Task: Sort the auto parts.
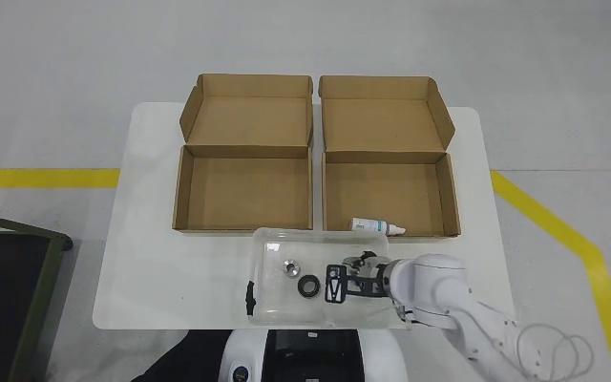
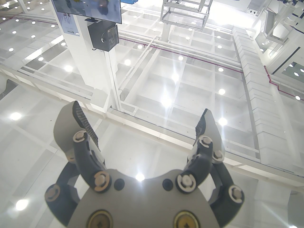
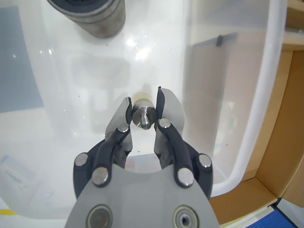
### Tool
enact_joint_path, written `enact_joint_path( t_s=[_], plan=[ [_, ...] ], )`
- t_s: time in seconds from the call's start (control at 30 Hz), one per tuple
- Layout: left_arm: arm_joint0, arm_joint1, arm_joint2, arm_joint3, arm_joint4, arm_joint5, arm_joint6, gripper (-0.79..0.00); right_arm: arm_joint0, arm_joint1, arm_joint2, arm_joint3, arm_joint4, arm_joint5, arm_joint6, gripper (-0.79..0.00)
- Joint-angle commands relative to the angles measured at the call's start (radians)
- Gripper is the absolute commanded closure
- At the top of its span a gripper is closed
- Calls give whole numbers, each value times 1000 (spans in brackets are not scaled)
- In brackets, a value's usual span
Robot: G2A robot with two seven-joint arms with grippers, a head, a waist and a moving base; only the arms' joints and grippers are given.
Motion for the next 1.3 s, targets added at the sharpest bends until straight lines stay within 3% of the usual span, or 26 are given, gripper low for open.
enact_joint_path(
  t_s=[0.0, 0.3, 0.8, 1.0, 1.27],
  plan=[
    [0, 0, 0, 0, 0, 0, 0, -785, -4, 2, 11, -16, 17, 3, -18, 0],
    [0, 0, 0, 0, 0, 0, 0, -785, -60, 11, 88, -68, 77, 70, -196, 0],
    [0, 0, 0, 0, 0, 0, 0, -785, -111, 3, 131, -20, 242, 52, -773, 0],
    [0, 0, 0, 0, 0, 0, 0, -785, -74, -12, 98, -30, 277, 79, -887, 0],
    [0, 0, 0, 0, 0, 0, 0, -785, 23, -20, 145, -37, 306, 98, -908, 0]
  ],
)
